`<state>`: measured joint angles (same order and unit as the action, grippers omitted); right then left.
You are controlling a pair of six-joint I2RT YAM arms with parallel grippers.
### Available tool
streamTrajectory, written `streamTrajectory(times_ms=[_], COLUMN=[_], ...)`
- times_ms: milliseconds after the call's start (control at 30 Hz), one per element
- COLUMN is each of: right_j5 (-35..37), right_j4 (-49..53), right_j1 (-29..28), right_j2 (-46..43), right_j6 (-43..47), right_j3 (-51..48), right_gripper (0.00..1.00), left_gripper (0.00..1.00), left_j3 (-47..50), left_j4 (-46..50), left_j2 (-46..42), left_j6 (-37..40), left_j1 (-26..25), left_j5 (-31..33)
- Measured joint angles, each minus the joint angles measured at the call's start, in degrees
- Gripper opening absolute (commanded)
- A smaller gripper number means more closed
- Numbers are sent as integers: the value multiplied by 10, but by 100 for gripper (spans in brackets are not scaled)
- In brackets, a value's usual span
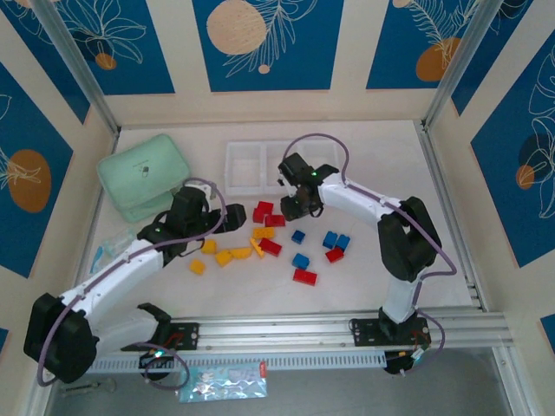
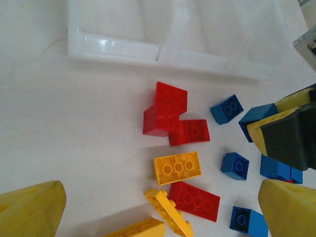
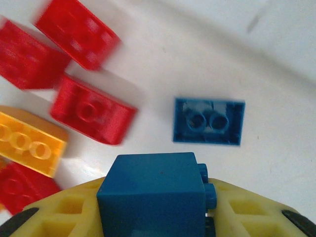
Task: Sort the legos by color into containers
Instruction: Pick up the lego from the center of the table, then place the lego in the container.
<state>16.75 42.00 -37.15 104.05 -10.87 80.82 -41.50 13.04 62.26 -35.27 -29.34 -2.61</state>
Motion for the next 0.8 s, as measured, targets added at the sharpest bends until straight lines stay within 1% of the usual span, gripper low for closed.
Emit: streamTrajectory(times_ms=[100, 233, 500, 667, 800], right_j5=[0, 0, -2, -2, 0], right_j4=[7, -4, -29, -27, -16], right_j1=[-10, -22, -25, -25, -25], right_j2=[6, 43, 192, 281, 337], right_j6=[0, 0, 5, 16, 24], right_j3=[49, 131, 305, 419, 502], right_gripper=[33, 33, 33, 33, 39], left_gripper=[100, 100, 100, 100, 100], left_j3=[-10, -14, -14, -14, -14], left_j4=[17, 34, 59, 59, 59], left_j2=[-9, -15, -17, -17, -17], left_j6=[5, 9, 8, 7, 6], left_j1=[8, 24, 67, 76, 78], left_j5=[11, 18, 21, 21, 21])
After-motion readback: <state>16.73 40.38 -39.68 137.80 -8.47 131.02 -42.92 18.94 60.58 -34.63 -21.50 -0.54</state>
